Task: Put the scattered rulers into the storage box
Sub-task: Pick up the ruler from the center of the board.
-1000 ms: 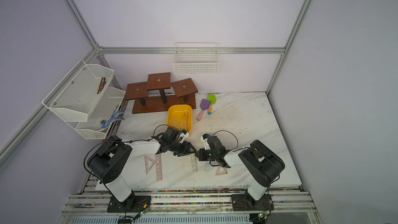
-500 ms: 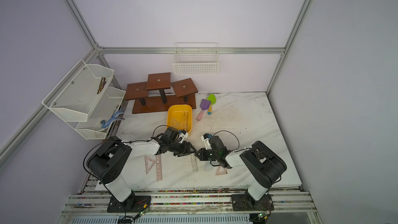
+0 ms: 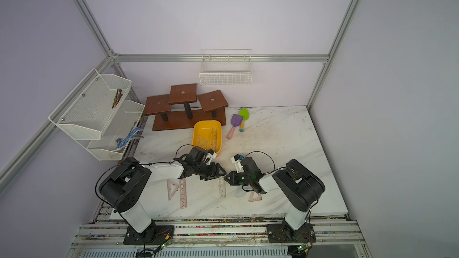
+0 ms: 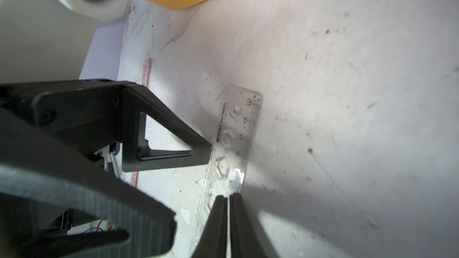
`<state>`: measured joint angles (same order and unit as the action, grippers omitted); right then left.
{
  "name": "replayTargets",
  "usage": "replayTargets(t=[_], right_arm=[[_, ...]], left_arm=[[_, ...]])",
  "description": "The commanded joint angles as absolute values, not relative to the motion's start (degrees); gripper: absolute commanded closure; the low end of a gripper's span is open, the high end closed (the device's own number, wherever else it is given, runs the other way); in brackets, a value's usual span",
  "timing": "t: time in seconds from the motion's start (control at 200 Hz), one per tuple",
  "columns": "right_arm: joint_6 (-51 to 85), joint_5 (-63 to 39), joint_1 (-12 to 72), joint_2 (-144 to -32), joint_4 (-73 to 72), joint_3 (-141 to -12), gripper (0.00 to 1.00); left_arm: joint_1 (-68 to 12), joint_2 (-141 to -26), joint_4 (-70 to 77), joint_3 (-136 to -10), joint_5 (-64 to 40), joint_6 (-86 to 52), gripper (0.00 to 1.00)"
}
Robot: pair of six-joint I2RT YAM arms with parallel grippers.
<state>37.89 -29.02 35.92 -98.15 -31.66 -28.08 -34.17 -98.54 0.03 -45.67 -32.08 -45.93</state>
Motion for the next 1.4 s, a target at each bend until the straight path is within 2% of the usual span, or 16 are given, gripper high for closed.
replayTargets(t=[0.0, 0.2, 0.61, 0.79, 0.985, 1.025, 1.185, 1.395], right_arm=[[37.72, -28.84, 35.77, -96.54, -31.07, -27.95, 0.88], [38.6, -29.59, 35.78, -96.22, -32.3, -28.73, 0.87], [38.41, -30.28, 35.86, -101.37, -34.27, -28.85, 0.87], [38.1, -30.15, 35.87, -102.56, -34.44, -28.83, 0.87], [37.93, -29.98, 35.77, -105.11, -35.11, -29.09, 0.88], [37.85, -29.69, 35.77, -105.72, -35.46, -28.93, 0.88], [38.04, -30.58, 35.07, -107.9, -36.82, -28.92, 0.88], [37.29, -31.11, 34.38, -104.47, -34.71, -28.83, 0.88]], left_arm=[[-33.23, -97.82, -5.72, -42.77, -25.13, -45.9, 0.35], [-32.59, -94.85, -6.51, -41.67, -23.3, -46.22, 0.34], [-32.52, -97.92, -4.33, -41.3, -25.29, -47.37, 0.3], [-32.95, -100.24, -2.54, -41.55, -26.7, -47.98, 0.33], [-33.92, -102.43, -1.14, -41.95, -27.51, -48.59, 0.4], [-34.01, -102.64, -0.99, -41.93, -27.58, -48.6, 0.43], [-34.06, -102.24, -0.85, -41.64, -27.69, -48.78, 0.64], [-34.1, -99.8, -2.46, -41.58, -27.45, -48.18, 0.92]])
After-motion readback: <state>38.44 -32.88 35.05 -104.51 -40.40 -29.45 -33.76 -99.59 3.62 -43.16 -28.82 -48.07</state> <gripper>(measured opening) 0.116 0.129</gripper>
